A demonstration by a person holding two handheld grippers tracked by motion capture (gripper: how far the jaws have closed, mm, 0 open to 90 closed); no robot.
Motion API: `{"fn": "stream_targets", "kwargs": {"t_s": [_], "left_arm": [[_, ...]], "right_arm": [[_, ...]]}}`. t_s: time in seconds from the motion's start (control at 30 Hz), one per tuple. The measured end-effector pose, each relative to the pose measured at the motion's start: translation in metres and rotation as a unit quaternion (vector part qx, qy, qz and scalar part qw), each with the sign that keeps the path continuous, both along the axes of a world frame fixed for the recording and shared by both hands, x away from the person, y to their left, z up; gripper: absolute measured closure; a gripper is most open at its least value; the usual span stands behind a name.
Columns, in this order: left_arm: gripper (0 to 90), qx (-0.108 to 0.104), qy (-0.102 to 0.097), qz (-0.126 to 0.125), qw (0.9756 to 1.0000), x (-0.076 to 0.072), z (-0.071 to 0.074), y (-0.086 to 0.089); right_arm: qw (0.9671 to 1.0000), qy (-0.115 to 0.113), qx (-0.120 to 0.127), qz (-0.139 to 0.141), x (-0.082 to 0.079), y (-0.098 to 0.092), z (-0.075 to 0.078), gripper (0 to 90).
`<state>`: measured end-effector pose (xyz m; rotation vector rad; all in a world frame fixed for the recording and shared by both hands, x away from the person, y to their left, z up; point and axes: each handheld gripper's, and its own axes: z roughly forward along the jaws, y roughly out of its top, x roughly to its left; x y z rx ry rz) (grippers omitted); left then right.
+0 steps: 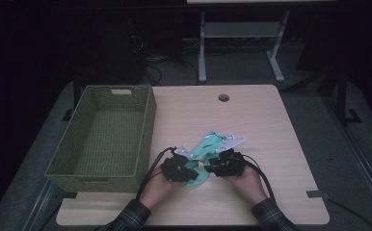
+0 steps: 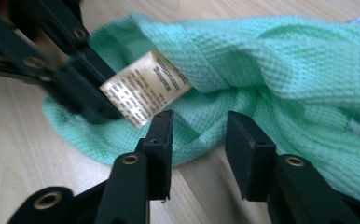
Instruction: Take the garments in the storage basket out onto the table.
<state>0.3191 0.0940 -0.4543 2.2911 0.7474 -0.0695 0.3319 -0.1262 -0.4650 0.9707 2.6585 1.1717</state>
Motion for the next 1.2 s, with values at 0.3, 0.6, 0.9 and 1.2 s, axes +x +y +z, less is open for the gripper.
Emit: {"fn": "stream_targets", "kwargs": {"t_s": [0.3, 0.6, 0.9, 1.2], "left_arm": [[79.8, -0.022, -0.015, 0.017, 0.9995, 0.002, 0.011, 0.010], [79.5, -0.034, -0.026, 0.025, 0.9988, 0.004, 0.021, 0.011], [69.5, -0.043, -0.052, 0.039, 0.9969, 0.027, 0.036, 0.001], [59.3, -0.038, -0.039, 0.035, 0.9979, 0.070, 0.026, -0.025]], "right_arm": [[0.9998, -0.006, -0.019, -0.001, -0.002, -0.001, -0.002, 83.7], [0.9994, -0.016, -0.030, -0.003, -0.008, -0.014, 0.005, 85.8], [0.9990, -0.010, -0.042, -0.006, -0.017, -0.028, 0.004, 85.9], [0.9991, -0.003, -0.042, -0.007, -0.022, -0.038, 0.004, 85.3]]}}
